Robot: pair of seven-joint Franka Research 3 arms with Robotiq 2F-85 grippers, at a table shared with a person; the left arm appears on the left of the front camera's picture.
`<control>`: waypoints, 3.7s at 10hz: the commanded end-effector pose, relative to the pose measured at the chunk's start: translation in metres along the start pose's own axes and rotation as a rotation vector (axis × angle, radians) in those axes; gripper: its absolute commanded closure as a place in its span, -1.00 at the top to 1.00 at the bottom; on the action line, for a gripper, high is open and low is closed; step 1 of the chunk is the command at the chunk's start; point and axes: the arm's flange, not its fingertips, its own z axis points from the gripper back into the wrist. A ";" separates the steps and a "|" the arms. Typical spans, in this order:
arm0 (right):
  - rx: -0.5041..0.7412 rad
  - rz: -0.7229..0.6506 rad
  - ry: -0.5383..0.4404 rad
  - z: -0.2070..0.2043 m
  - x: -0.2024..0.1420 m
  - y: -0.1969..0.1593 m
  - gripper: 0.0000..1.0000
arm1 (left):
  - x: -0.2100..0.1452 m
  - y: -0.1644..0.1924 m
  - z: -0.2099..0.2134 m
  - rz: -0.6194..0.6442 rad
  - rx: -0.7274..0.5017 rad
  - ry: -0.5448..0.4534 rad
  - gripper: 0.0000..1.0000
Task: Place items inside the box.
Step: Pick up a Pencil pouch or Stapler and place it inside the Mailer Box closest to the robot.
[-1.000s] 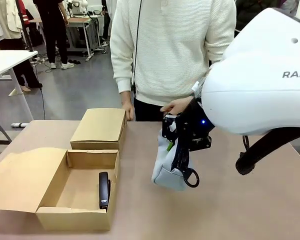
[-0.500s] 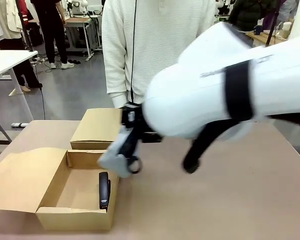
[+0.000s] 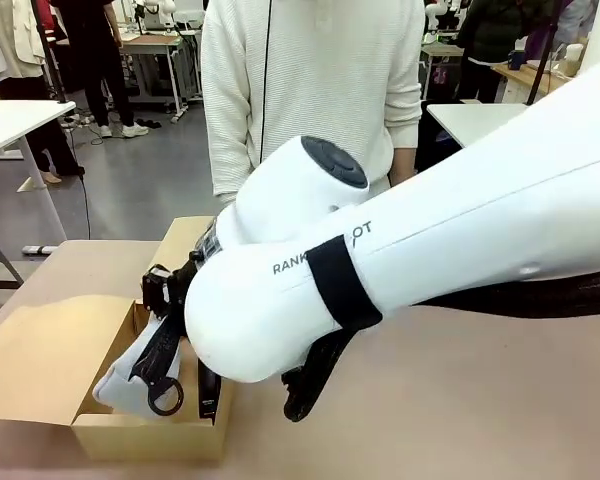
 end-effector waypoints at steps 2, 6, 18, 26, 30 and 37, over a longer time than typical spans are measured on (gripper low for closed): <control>0.000 0.000 0.000 0.000 0.000 0.000 -0.82 | -0.002 0.000 -0.002 -0.014 -0.021 -0.006 1.00; -0.001 0.148 -0.026 -0.028 -0.011 0.021 -0.82 | -0.002 0.000 -0.002 -0.014 -0.021 -0.006 1.00; -0.168 0.116 -0.044 -0.114 0.009 0.027 -0.82 | -0.002 0.000 -0.002 -0.014 -0.021 -0.006 1.00; -0.186 0.099 0.016 -0.107 0.020 0.018 1.00 | -0.002 0.000 -0.002 -0.014 -0.021 -0.006 1.00; -0.114 0.084 0.049 -0.074 0.024 0.010 1.00 | -0.002 0.000 -0.002 -0.014 -0.021 -0.006 1.00; -0.130 0.091 0.060 -0.044 0.027 0.000 1.00 | -0.002 0.000 -0.002 -0.014 -0.021 -0.006 1.00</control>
